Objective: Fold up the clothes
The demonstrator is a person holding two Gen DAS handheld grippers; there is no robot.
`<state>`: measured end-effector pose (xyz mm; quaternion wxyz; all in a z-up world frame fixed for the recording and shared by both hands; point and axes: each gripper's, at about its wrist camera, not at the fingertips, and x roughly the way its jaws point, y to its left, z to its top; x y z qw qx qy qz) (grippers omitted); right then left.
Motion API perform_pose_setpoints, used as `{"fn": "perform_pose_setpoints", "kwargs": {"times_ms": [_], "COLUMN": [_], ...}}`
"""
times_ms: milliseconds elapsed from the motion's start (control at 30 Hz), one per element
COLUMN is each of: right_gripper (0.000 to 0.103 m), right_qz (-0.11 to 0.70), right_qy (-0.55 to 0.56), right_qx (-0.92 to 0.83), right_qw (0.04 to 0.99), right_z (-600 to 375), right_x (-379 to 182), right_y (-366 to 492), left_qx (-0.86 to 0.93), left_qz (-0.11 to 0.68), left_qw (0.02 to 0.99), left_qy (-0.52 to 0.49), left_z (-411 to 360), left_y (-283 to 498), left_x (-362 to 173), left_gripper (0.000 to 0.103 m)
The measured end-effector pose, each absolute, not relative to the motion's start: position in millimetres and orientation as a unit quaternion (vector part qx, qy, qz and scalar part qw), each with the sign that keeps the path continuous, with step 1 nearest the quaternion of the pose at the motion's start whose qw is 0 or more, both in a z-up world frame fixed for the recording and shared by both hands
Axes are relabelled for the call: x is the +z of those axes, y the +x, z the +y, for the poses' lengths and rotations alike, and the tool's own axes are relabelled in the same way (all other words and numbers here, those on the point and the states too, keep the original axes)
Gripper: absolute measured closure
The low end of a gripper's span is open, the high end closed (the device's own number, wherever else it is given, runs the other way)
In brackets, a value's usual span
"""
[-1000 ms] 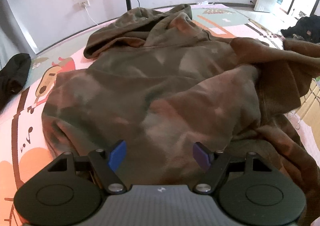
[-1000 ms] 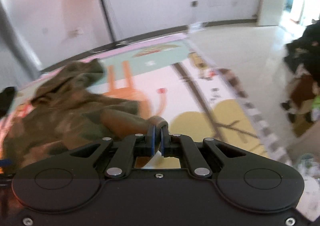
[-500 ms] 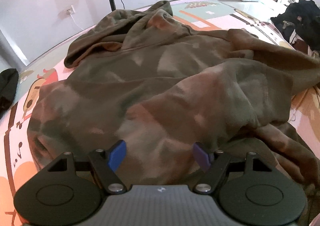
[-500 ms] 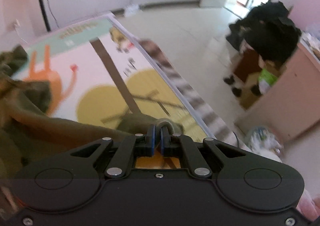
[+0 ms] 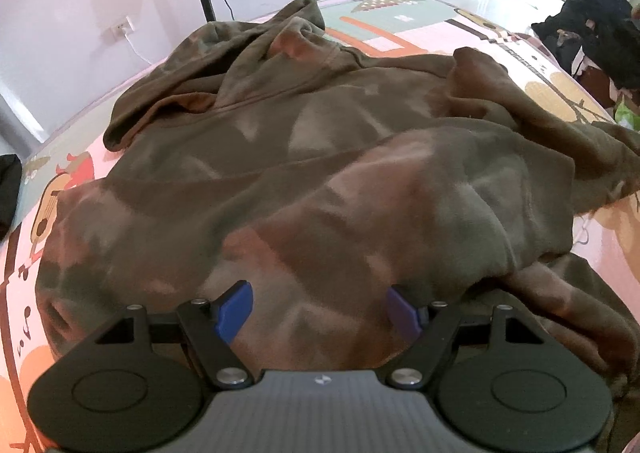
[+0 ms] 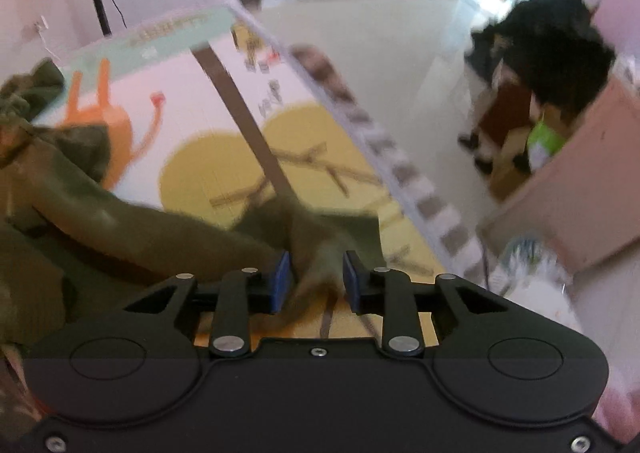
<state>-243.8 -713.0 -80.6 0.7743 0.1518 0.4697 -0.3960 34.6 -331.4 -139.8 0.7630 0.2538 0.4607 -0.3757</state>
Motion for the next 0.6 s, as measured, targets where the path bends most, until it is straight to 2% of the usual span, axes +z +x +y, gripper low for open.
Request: {"fn": "perform_pose_setpoints", "kwargs": {"times_ms": [67, 133, 333, 600], "right_gripper": [0.071, 0.064, 0.063, 0.063], "right_qz": [0.452, 0.436, 0.426, 0.438], "right_qy": [0.139, 0.135, 0.139, 0.159], "right_qx": [-0.386, -0.360, -0.266, -0.187], "right_qw": [0.792, 0.814, 0.853, 0.865], "right_z": [-707, -701, -683, -665], "right_x": [-65, -53, -55, -84], "right_y": [-235, -221, -162, -103], "left_qx": [-0.376, -0.382, -0.424, -0.454], "left_qz": [0.462, 0.464, 0.456, 0.437], "left_qw": [0.764, 0.765, 0.758, 0.748], "left_qy": [0.245, 0.232, 0.194, 0.206], "left_z": [-334, -337, -351, -380], "left_y": [37, 38, 32, 13], "left_x": [-139, -138, -128, -122], "left_gripper": [0.027, 0.027, 0.026, 0.021]}}
